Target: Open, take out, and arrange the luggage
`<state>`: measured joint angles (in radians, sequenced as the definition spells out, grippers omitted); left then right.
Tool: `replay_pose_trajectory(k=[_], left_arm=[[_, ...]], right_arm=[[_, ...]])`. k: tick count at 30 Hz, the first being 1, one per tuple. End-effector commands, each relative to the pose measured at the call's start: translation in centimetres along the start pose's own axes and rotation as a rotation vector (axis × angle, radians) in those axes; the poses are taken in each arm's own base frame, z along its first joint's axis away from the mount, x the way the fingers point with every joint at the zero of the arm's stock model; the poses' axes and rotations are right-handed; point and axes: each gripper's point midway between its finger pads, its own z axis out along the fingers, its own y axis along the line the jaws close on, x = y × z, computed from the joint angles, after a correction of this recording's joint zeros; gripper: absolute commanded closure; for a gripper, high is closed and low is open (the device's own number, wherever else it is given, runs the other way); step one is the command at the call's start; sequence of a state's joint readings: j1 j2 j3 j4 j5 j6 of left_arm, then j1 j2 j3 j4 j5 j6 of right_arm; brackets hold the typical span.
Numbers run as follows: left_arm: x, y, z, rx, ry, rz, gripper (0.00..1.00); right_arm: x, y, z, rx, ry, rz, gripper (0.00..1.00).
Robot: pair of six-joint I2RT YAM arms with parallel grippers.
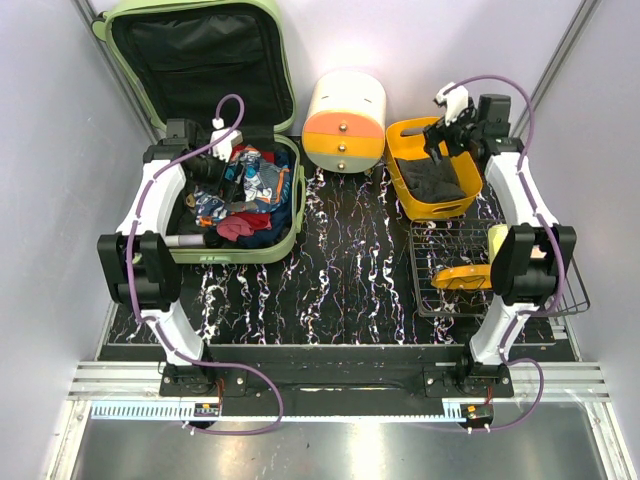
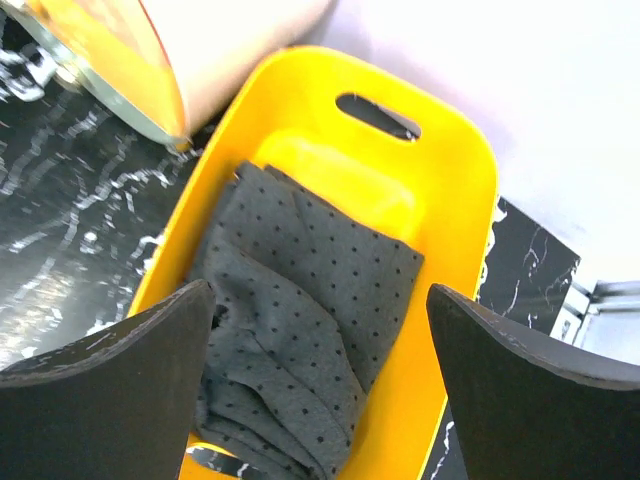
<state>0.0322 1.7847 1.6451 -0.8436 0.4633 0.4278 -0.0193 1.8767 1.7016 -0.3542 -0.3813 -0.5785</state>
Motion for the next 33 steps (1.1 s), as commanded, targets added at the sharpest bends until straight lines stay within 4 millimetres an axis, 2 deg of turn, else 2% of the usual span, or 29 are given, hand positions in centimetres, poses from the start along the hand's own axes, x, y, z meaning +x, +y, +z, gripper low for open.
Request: replay_pose_trajectory(k=[1, 2, 3, 6, 10, 12, 13, 14, 15, 17, 18, 19, 20, 21, 22, 23, 26, 28, 29, 31, 33], left_arm=[[-0.5, 1.1, -0.9, -0.024, 0.036, 0.095, 0.11], [-0.1, 1.6, -0.8, -0.046, 0.056, 0.085, 0.14], [0.5, 2.2, -1.0, -0.078, 0.078, 0.080, 0.16], [2.1, 4.3, -1.7, -0.167, 0.135, 0.052, 0.18], [3.6, 7.1, -2.3, -0.263, 0.177, 0.003, 0.11], [4.2, 7.6, -1.7, -0.248, 0.198, -0.013, 0.19], [3.5, 7.9, -1.7, -0.242, 0.185, 0.002, 0.28], [3.3, 8.0, -1.5, -0.235, 0.181, 0.004, 0.49], [3.1, 7.9, -0.9, -0.213, 0.174, 0.005, 0.56], [1.4, 8.0, -0.8, -0.183, 0.129, 0.023, 0.67], [1.1, 7.8, 0.1, -0.155, 0.124, 0.023, 0.72], [-0.1, 8.0, -0.2, -0.155, 0.105, 0.039, 0.77], [-0.2, 8.1, 0.7, -0.130, 0.112, 0.043, 0.81], [-1.8, 8.5, 0.4, -0.144, 0.084, 0.065, 0.93], [-2.3, 8.8, 0.4, -0.152, 0.075, 0.067, 0.98], [-2.6, 9.0, 1.0, -0.144, 0.069, 0.064, 1.00], [-5.9, 10.3, 0.3, -0.209, -0.040, 0.075, 1.00], [-7.0, 10.8, 0.5, -0.240, -0.097, 0.060, 1.00], [-8.6, 11.5, 0.2, -0.276, -0.162, 0.081, 1.00], [-9.0, 11.5, 1.2, -0.277, -0.173, 0.101, 1.00], [-8.4, 11.8, 2.6, -0.285, -0.136, 0.115, 1.00]], right_arm=[[-5.0, 2.8, -3.2, -0.115, -0.093, 0.101, 0.06], [-5.2, 3.1, -3.5, -0.127, -0.096, 0.121, 0.06], [-5.6, 4.8, -3.3, -0.163, -0.096, 0.117, 0.06], [-6.0, 6.6, -3.8, -0.195, -0.102, 0.114, 0.06], [-6.3, 7.9, -4.3, -0.215, -0.111, 0.103, 0.06], [-6.2, 8.2, -4.3, -0.218, -0.111, 0.106, 0.06], [-6.2, 8.3, -4.3, -0.219, -0.110, 0.114, 0.06], [-6.3, 8.3, -4.3, -0.220, -0.111, 0.116, 0.07], [-6.2, 8.4, -4.2, -0.223, -0.110, 0.118, 0.07], [-6.3, 8.4, -4.2, -0.224, -0.110, 0.124, 0.07], [-6.3, 8.4, -4.2, -0.223, -0.110, 0.124, 0.08], [-6.3, 8.3, -4.2, -0.219, -0.111, 0.126, 0.08], [-6.4, 8.3, -4.2, -0.219, -0.111, 0.126, 0.08], [-6.5, 8.2, -4.2, -0.217, -0.113, 0.124, 0.08], [-6.6, 8.2, -4.3, -0.215, -0.116, 0.121, 0.08], [-6.6, 8.1, -4.3, -0.215, -0.117, 0.119, 0.08], [-6.6, 8.3, -4.2, -0.219, -0.117, 0.120, 0.08], [-6.8, 8.4, -4.2, -0.225, -0.124, 0.129, 0.09], [-6.6, 8.4, -4.0, -0.228, -0.120, 0.136, 0.09], [-6.7, 8.7, -3.9, -0.239, -0.123, 0.138, 0.09], [-6.8, 8.9, -3.7, -0.244, -0.124, 0.136, 0.09]])
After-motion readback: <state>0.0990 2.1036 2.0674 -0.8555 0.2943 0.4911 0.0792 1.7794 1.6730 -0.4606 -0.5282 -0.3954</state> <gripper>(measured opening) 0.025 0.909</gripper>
